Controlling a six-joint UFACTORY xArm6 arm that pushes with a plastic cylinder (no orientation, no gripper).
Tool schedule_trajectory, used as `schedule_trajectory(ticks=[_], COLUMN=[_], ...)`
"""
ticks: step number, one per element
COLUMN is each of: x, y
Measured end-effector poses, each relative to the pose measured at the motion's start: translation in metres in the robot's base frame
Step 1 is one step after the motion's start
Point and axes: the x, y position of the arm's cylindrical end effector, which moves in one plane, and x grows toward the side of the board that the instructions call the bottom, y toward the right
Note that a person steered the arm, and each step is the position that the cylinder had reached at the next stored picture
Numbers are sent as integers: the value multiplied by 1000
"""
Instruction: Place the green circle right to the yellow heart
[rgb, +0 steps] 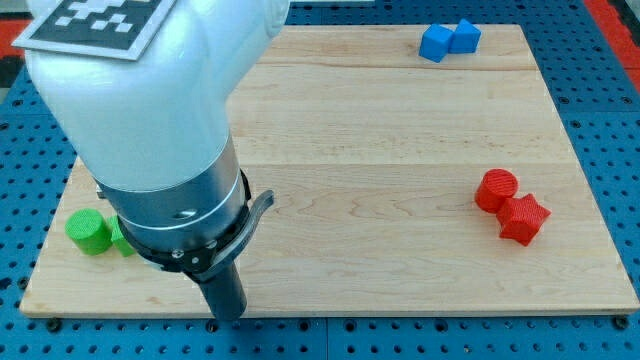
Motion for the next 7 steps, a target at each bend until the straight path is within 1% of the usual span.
schedule_trajectory(ticks=[1, 2, 3, 4, 5, 6, 7], x=[-1, -1, 0, -13, -47, -82, -112], y=[-32, -83, -105, -145, -155, -134, -129])
